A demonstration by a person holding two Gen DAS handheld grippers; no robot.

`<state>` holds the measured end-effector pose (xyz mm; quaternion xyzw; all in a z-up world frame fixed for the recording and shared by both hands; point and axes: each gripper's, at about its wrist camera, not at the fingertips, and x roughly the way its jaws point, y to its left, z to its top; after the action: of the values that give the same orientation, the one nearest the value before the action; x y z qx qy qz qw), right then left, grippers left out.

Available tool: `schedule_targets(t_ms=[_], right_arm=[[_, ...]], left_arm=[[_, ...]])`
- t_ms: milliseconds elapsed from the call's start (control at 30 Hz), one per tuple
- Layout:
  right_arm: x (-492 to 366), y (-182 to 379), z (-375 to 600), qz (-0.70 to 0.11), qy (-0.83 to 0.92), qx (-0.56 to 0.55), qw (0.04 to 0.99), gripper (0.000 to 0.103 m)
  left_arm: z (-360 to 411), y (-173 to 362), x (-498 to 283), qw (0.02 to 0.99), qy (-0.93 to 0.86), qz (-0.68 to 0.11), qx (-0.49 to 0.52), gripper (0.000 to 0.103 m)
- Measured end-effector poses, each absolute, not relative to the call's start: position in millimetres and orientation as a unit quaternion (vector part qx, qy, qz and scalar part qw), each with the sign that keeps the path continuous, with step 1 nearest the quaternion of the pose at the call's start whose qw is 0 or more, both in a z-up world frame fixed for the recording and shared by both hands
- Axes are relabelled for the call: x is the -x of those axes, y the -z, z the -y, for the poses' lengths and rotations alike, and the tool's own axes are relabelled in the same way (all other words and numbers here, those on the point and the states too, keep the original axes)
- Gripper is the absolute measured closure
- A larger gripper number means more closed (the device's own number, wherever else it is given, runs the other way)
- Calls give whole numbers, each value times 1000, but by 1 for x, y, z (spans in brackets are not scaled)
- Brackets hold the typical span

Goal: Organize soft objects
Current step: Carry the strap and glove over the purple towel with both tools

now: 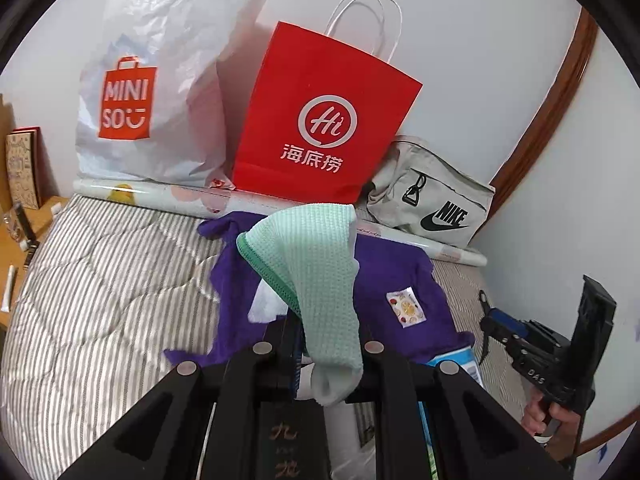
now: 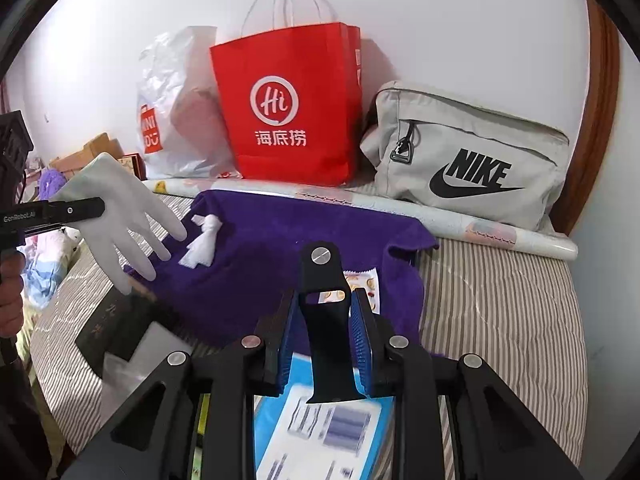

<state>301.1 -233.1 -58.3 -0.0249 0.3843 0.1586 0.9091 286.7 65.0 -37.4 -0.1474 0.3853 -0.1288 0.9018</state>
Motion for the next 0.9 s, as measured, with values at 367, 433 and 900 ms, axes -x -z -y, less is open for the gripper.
schedule_targets(t_ms=[367, 433, 900], right_arm=[[-352, 93, 231, -427, -149, 27, 892, 76], [-358, 99, 231, -436, -146, 27, 888, 76], [-384, 130, 226, -490, -147, 48, 858, 76]], left_arm=[[-50, 65, -336, 876, 156, -425, 166, 90], [-48, 75, -344, 869, 156, -439, 165, 90], [-40, 126, -373, 850, 118, -503, 107, 89]])
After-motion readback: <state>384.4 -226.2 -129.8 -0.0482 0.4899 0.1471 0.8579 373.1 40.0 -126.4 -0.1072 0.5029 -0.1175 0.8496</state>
